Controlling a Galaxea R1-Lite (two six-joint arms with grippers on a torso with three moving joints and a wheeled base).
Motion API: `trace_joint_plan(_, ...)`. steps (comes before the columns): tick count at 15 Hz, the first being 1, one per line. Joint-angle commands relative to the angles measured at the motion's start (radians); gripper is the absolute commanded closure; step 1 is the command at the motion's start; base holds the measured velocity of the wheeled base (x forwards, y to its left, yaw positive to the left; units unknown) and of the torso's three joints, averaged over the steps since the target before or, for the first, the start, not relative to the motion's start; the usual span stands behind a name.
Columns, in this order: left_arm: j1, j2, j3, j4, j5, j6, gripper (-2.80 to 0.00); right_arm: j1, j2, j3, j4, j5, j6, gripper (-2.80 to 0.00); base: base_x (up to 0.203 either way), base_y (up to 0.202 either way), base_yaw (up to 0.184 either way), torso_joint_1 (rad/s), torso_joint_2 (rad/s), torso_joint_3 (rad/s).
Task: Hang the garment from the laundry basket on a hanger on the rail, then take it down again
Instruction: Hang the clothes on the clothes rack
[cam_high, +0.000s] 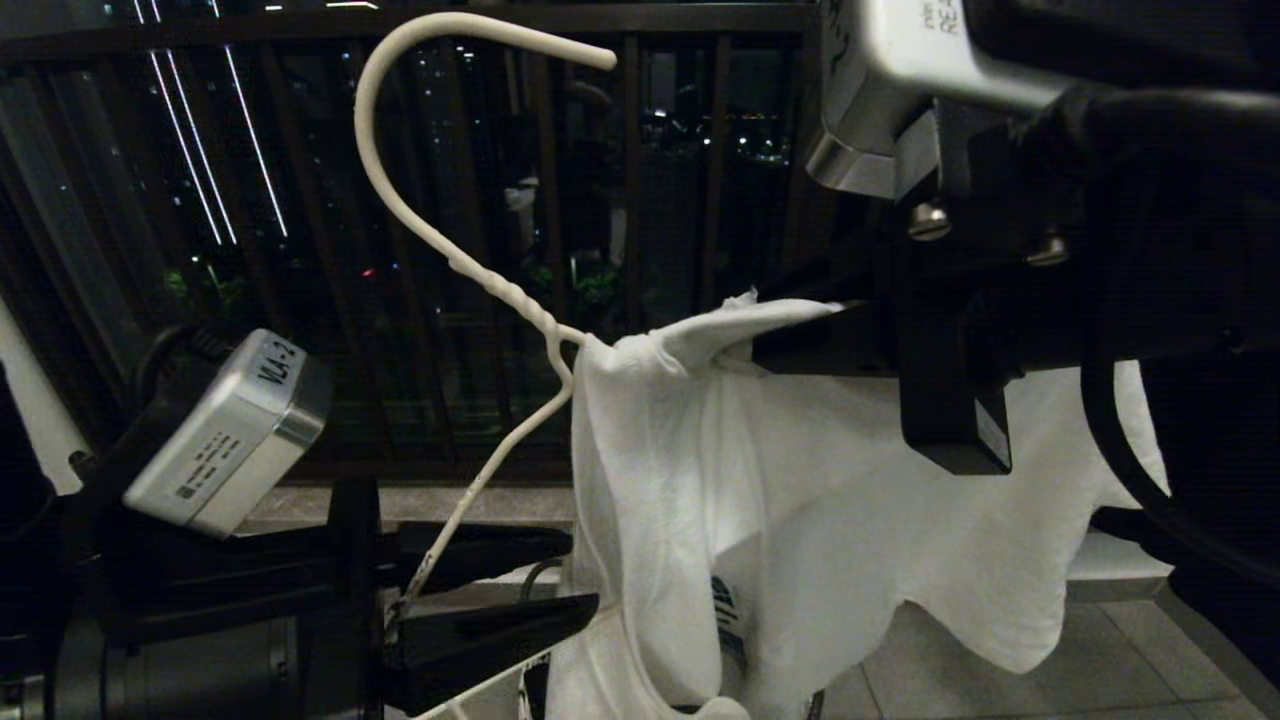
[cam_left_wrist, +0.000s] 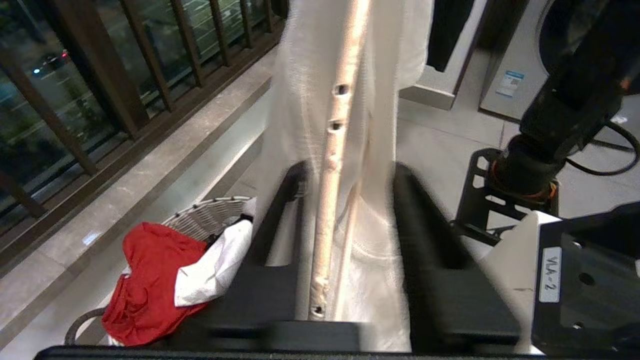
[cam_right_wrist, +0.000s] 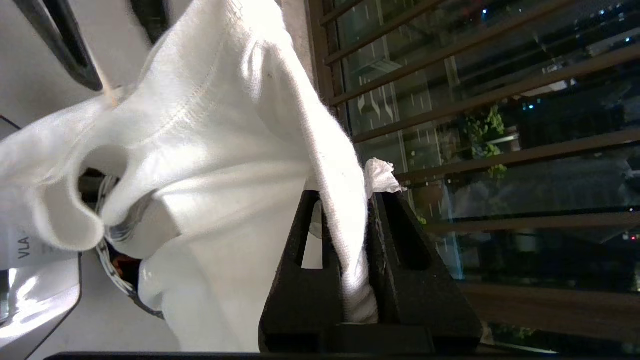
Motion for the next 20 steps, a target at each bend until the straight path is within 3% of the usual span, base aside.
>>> trace_joint_plan(1,0.007,0.002,-0.006,-0.002,0.002,0.001,-2.80,0.001,-0.007,0.003,0.003,0.000,-0.006,0.00,0.000,0.000,0.000,0.000,0.00,0.000)
trace_joint_plan(4,0.066,-0.035,-0.024,-0.002,0.005,0.003,-2.80,-0.003,-0.012,0.008,0.003,-0.002,-0.005,0.00,0.000,0.000,0.000,0.000,0.00,0.000)
trace_joint_plan(7,0.190,-0.075,-0.077,0.007,0.007,-0.001,-2.80,-0.024,-0.028,0.025,0.003,-0.002,-0.006,0.00,0.000,0.000,0.000,0.000,0.00,0.000)
trace_joint_plan(9,0.260,-0.079,-0.120,0.010,0.007,-0.047,-2.80,-0.026,-0.034,0.035,0.004,-0.005,-0.005,0.00,0.000,0.000,0.000,0.000,0.00,0.000)
trace_joint_plan(13,0.381,-0.066,-0.155,0.002,0.008,-0.067,-2.80,-0.031,-0.044,0.052,0.003,-0.006,-0.004,0.00,0.000,0.000,0.000,0.000,0.00,0.000)
trace_joint_plan(15,0.450,-0.069,-0.198,0.001,0.006,-0.137,-2.80,-0.058,-0.044,0.052,0.003,-0.006,-0.004,0.00,0.000,0.000,0.000,0.000,0.00,0.000)
trace_joint_plan(17,0.467,-0.066,-0.236,0.008,0.005,-0.198,-2.80,-0.093,-0.044,0.051,0.000,-0.005,-0.004,0.00,0.000,0.000,0.000,0.000,0.00,0.000)
trace_joint_plan(18,0.466,-0.059,-0.243,0.011,0.006,-0.202,0.00,-0.108,-0.042,0.050,-0.002,-0.003,-0.001,0.00,0.000,0.000,0.000,0.000,0.00,0.000)
trace_joint_plan(20,0.466,-0.054,-0.273,0.037,0.007,-0.210,0.00,-0.127,-0.033,0.045,-0.007,-0.001,0.022,0.00,0.000,0.000,0.000,0.000,0.00,0.000)
